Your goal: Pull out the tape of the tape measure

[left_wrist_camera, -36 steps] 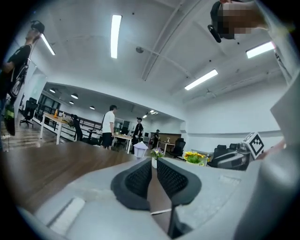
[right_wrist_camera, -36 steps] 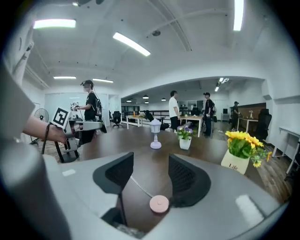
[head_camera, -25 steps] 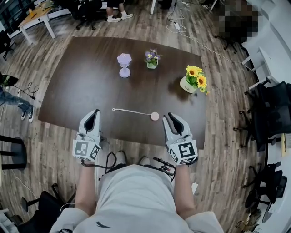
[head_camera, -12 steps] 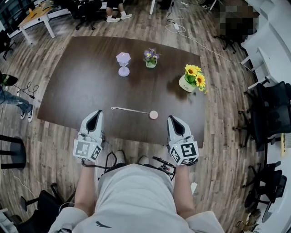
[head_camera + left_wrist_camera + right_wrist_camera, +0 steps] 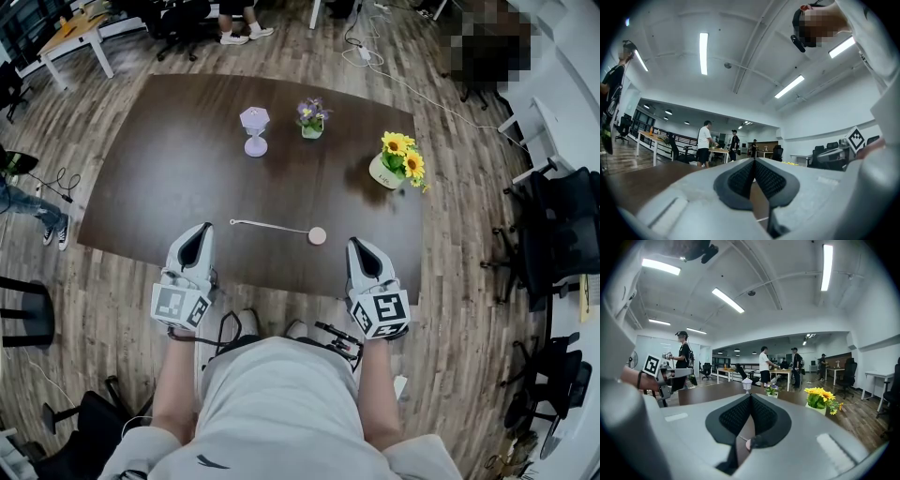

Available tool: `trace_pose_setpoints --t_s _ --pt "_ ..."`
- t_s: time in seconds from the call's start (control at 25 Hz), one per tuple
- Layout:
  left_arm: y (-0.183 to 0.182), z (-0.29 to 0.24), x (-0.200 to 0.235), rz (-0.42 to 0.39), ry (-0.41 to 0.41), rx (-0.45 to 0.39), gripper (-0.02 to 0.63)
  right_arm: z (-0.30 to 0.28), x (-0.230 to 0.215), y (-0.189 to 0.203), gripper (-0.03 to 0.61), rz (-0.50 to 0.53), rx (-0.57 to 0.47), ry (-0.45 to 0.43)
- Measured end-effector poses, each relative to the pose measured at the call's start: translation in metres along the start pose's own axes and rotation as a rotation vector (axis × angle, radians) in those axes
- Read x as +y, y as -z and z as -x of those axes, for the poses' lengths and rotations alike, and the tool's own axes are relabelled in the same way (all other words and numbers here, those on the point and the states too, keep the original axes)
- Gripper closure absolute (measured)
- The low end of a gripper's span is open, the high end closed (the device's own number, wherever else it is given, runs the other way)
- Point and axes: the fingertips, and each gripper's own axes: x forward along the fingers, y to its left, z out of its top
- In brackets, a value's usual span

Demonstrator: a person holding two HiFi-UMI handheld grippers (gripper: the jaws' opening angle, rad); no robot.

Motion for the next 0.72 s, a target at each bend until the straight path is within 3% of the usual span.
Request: trace_pose_setpoints --t_s 0.24,0.44,0.72 --pt "-0.0013 -0.0028 0.0003 -0.007 0.008 -0.005 0.607 -0.0014 -0.0026 0.0007 0.581 -0.007 -0.003 0.001" --pt "-0.003 -0.0019 0.0068 0.076 -0.014 -0.029 0.607 -0.0016 -0.0028 0.0009 0.581 -0.01 0.002 0.001" --pt "-0.0031 -0.0025 0.0058 0.031 0.0 -0.018 0.607 -0.0013 -0.0041 0.0009 0.581 -0.011 0.001 0.002"
